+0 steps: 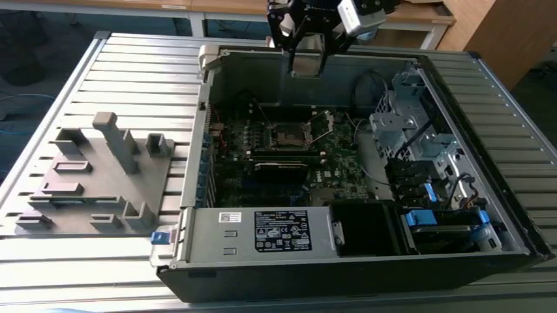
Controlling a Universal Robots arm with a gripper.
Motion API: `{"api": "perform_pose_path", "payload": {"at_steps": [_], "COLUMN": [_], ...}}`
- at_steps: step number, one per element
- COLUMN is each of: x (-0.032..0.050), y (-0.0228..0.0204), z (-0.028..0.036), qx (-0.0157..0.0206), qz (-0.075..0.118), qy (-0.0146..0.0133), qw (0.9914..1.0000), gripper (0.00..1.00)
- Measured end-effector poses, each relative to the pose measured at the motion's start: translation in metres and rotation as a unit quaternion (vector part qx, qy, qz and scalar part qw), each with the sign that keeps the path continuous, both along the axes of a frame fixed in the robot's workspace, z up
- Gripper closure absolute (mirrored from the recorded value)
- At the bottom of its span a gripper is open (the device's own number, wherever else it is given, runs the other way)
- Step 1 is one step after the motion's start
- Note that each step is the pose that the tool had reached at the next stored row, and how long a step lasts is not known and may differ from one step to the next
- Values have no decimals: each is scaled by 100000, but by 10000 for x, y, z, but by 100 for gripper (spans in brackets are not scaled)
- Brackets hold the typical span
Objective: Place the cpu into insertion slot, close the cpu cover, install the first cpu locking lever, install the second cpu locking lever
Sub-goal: 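Place the cpu into insertion slot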
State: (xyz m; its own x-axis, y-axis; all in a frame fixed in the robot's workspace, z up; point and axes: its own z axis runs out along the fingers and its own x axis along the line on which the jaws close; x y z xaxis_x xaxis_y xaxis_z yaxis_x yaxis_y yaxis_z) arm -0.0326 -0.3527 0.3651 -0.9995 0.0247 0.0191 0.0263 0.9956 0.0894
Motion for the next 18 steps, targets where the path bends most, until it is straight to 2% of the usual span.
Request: {"api": "perform_pose_path", "payload": {"at_steps": [6, 12, 18], "x": [-1, -8, -34], "y": [0, 0, 0], "z": [-62, -98, -197], "qx": [-1, 0, -1], "qz": [-2, -10, -3], "qy": [-100, -139, -284], "qw": [100000, 100000, 100000], "gripper": [46, 46, 46]}}
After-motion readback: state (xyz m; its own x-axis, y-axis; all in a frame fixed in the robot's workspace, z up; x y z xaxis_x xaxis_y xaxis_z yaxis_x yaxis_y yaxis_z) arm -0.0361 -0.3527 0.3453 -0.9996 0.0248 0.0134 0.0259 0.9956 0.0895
